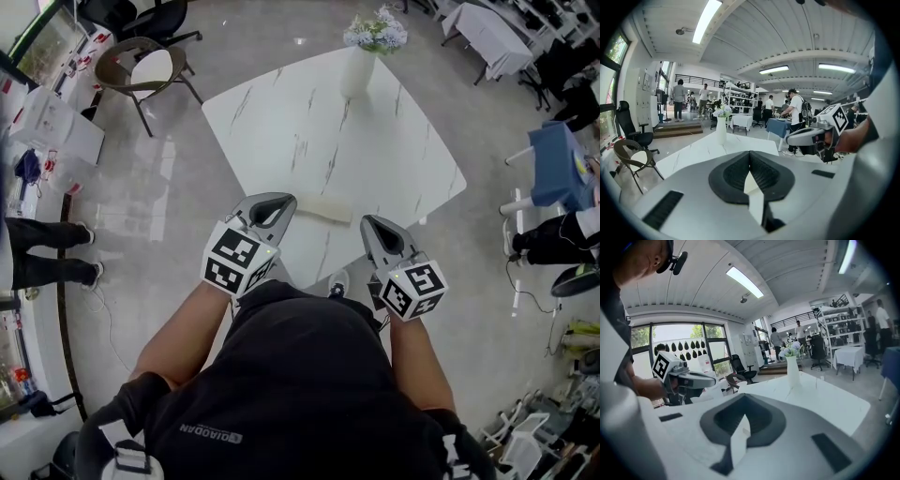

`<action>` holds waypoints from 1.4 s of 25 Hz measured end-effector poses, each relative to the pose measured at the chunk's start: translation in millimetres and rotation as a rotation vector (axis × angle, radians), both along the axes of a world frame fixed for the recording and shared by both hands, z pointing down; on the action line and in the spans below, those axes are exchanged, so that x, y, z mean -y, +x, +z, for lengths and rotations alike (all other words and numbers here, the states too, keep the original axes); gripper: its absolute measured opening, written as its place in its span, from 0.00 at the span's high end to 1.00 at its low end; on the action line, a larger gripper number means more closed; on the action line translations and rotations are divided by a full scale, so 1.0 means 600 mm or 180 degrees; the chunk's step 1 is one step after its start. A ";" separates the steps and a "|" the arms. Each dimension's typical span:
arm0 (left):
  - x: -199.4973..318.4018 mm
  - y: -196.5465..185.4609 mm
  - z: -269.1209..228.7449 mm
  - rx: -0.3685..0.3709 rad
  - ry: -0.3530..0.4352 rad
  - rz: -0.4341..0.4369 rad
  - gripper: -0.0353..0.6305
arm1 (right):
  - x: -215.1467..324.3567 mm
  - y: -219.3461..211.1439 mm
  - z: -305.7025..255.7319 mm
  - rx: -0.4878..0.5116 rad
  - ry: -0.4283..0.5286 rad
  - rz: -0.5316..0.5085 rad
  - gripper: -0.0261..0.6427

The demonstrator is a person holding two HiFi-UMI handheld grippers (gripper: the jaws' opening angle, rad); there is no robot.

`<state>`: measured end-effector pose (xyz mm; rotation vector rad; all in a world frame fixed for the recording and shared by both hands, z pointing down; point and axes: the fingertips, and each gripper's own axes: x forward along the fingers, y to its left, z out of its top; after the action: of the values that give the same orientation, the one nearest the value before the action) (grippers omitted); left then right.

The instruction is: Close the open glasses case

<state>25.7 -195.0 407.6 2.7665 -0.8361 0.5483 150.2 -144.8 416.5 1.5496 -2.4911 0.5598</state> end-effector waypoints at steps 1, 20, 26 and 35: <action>-0.001 0.001 0.000 0.0005 0.0006 0.0011 0.94 | 0.000 0.000 0.000 0.0016 -0.0002 0.0007 0.96; 0.001 0.007 -0.005 0.0008 0.0037 0.0032 0.94 | 0.005 0.005 -0.003 0.0022 0.0002 0.0029 0.96; 0.001 0.011 -0.002 0.0003 0.0027 0.0048 0.94 | 0.008 0.004 0.001 0.0007 -0.0007 0.0020 0.96; 0.005 0.011 0.002 -0.0003 0.0002 0.0022 0.94 | 0.014 0.002 0.003 0.0012 -0.0027 -0.0011 0.96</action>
<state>32.3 -197.8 408.5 2.7711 -0.8268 0.5480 151.1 -153.3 418.1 1.5421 -2.4903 0.5726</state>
